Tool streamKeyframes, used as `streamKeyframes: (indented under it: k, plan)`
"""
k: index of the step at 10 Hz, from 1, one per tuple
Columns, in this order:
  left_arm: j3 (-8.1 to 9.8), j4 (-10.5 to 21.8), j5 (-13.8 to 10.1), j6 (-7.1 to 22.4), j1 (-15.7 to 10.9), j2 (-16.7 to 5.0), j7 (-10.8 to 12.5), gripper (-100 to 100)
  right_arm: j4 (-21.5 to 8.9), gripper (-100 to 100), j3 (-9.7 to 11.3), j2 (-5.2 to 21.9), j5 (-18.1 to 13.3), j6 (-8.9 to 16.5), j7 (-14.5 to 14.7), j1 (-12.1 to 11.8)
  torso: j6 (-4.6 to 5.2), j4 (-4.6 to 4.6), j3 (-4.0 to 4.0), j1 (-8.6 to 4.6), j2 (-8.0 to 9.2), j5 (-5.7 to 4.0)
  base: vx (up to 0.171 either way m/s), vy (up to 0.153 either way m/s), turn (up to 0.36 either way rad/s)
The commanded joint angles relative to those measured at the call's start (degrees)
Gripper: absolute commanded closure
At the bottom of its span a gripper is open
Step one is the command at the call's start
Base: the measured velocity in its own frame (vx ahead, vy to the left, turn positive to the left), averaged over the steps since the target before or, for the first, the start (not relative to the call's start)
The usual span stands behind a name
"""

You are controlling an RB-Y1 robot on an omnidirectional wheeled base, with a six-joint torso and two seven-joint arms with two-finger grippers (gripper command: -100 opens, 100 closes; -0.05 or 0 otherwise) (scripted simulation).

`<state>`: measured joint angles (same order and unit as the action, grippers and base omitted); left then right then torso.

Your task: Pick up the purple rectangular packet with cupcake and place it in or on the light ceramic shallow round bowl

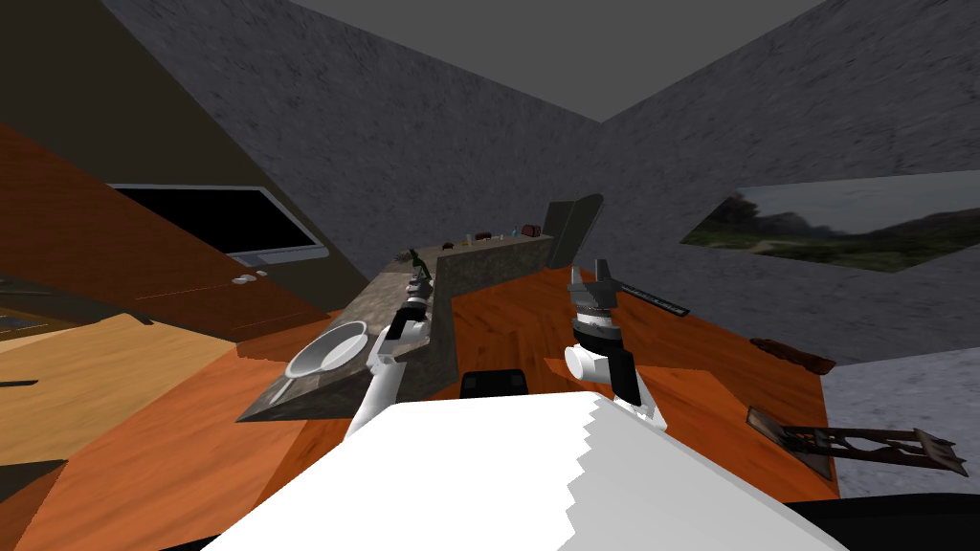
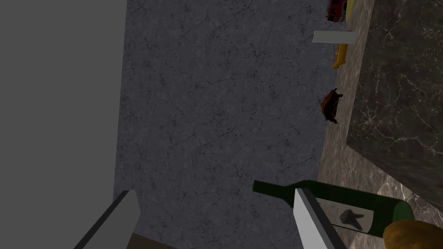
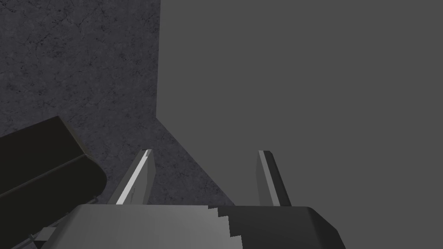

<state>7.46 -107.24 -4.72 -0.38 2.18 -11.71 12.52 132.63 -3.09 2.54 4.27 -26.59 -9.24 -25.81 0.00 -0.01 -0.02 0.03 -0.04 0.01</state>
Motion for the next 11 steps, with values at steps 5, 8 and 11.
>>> streamKeyframes:
  k: [5,8,11]
  plan:
    - [2.62,6.1,-0.2,8.8,-7.2,-0.4,1.8,-100,0.0,0,0.0,0.0,0.0,0.0,0.0,0.0,-0.01,0.0,0.01,-0.02,0.02,0.0,0.003,0.007,-0.001]
    - [3.68,8.5,-0.2,13.3,-10.3,-0.5,2.5,-100,0.0,0,0.0,0.0,0.0,0.0,0.0,0.0,-0.01,0.0,0.02,-0.02,0.03,0.0,0.0,0.006,-0.001]
    - [4.72,11.6,-0.2,17.8,-14.1,-0.6,3.2,-100,0.0,0,0.0,0.0,0.0,0.0,0.0,0.0,0.0,0.0,0.01,0.02,0.02,0.01,-0.002,0.014,-0.002]
